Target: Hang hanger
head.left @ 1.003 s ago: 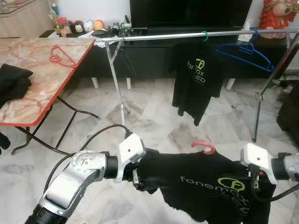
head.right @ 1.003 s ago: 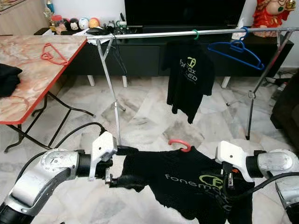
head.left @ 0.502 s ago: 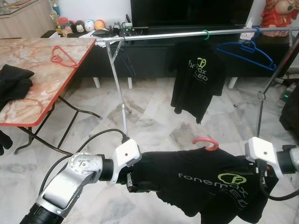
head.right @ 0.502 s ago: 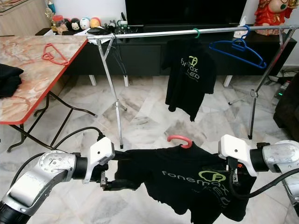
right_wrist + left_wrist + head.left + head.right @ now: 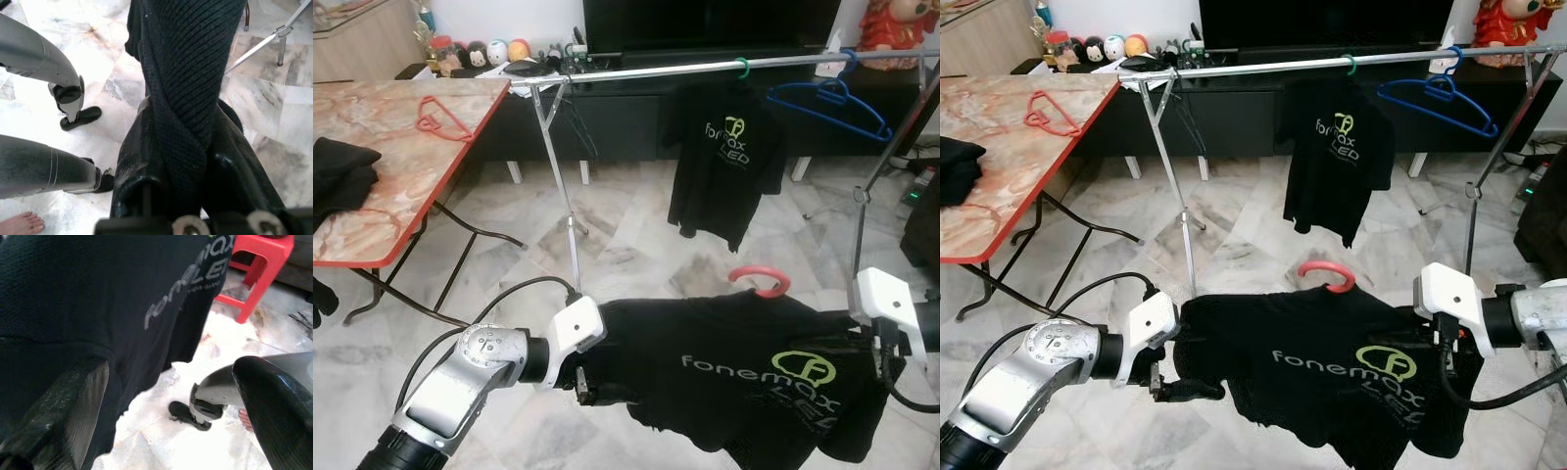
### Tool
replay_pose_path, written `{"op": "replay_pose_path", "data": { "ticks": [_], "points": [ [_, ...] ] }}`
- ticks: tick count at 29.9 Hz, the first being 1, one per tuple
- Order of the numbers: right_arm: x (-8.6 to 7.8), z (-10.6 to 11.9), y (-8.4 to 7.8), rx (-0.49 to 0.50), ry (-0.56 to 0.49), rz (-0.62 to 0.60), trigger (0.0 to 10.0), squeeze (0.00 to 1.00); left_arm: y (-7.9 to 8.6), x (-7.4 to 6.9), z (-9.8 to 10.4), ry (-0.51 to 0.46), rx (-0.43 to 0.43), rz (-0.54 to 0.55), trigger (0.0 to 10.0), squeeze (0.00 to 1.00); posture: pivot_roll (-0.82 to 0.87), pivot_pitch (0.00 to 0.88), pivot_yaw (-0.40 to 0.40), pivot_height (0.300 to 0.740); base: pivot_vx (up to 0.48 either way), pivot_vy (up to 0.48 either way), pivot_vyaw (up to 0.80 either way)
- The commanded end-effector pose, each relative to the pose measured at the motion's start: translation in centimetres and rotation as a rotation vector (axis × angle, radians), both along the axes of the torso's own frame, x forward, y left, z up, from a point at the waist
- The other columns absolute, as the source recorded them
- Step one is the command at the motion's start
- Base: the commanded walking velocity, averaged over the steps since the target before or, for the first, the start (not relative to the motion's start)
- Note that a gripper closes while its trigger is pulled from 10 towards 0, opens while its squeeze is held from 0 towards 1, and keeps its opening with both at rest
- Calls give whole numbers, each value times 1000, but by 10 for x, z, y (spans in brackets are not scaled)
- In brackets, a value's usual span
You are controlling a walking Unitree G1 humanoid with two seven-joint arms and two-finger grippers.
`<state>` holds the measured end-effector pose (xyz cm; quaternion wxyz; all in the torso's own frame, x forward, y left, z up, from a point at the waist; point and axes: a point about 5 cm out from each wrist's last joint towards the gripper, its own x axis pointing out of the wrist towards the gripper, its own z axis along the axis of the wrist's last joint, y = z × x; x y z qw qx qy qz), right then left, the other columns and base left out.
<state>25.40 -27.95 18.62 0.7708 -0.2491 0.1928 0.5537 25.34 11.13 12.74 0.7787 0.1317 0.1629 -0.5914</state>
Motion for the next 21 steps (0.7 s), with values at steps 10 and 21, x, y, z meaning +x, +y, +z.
{"op": "replay_pose_path", "data": {
  "ticks": [10,21],
  "points": [
    [-5,-5,-13,-71,-4,-58,10000,0,23,-5,28,7,-93,-1,10000,227,-48,63,67,740,0,0,0],
    [-5,6,-7,-33,-22,-36,10000,0,36,3,17,18,-63,76,10000,1000,-47,68,77,740,0,0,0]
  ]
}}
